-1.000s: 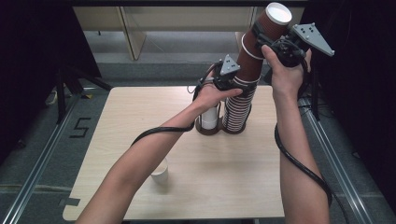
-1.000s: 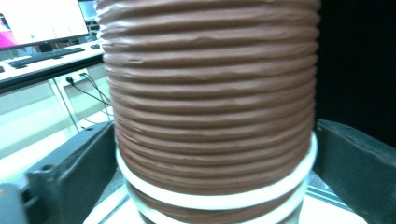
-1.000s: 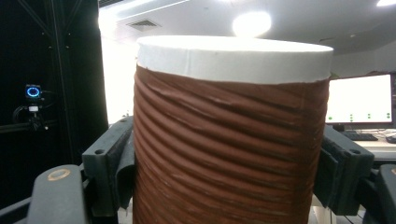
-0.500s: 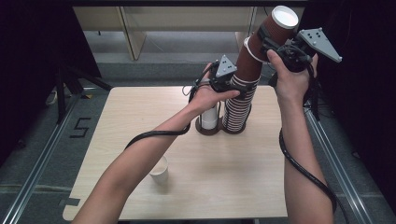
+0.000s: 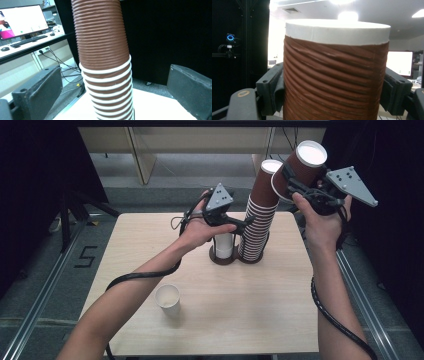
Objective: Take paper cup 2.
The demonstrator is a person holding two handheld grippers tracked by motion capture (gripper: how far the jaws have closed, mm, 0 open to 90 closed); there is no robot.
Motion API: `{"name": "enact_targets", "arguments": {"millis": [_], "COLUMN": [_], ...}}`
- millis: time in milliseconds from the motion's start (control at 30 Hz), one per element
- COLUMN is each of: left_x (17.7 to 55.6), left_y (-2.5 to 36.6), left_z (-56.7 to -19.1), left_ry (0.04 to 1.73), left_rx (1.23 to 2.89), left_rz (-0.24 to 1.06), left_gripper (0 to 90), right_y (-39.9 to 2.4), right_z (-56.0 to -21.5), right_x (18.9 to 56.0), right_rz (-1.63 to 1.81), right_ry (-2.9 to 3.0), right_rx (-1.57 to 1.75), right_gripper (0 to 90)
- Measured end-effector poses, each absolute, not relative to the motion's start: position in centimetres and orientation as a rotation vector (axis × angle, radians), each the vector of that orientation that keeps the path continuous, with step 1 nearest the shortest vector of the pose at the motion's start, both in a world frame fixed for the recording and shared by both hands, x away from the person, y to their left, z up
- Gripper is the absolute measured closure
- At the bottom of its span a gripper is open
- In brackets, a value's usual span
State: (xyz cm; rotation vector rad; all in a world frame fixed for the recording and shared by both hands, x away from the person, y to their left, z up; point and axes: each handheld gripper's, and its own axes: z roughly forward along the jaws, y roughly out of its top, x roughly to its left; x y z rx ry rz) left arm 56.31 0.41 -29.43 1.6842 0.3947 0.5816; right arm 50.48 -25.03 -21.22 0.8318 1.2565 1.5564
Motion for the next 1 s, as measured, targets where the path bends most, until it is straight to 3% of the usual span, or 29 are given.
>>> {"name": "enact_targets", "arguments": {"millis": [267,567,1000], "left_x": [55.3,53.7,52.0], "left_y": [2.7,4.4,6.2], "left_z": [-29.9,-30.4,-31.0], "left_ry": [0.407,0.416,0.427], "left_rx": [1.665,1.644,1.639], "left_rz": [0.571,0.544,0.494], "left_gripper": [0.0,0.0,0.5], "right_y": [-25.3,-24.9,-22.3], "right_z": [-20.8,-22.6,-28.1], "right_x": [48.9,47.9,46.6], "right_rz": [1.552,1.498,1.204], "right_ry": [1.278,1.321,1.571], "right_rx": [0.829,0.788,0.603], "right_gripper": [21.0,21.0,20.9]}}
